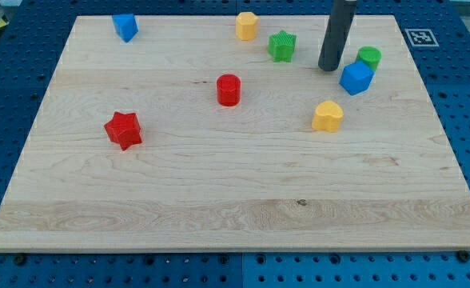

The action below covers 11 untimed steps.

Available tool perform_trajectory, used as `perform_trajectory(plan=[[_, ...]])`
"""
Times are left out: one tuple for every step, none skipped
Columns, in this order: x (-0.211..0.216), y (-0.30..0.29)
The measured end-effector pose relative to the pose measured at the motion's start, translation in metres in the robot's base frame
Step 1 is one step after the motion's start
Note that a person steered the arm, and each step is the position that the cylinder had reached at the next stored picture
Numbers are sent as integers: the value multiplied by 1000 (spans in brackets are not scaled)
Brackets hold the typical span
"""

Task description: Push the green circle into the blue cube

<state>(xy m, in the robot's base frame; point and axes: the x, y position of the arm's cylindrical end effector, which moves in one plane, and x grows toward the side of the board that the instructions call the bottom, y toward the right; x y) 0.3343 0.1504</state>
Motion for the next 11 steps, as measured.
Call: perform_trajectory(plan=[[-35, 13], [-88, 33], [-79, 94], [-39, 101], [-25, 98], [-25, 98], [-24, 93], [-5, 93], [0, 91], [-37, 88], [-58, 80]])
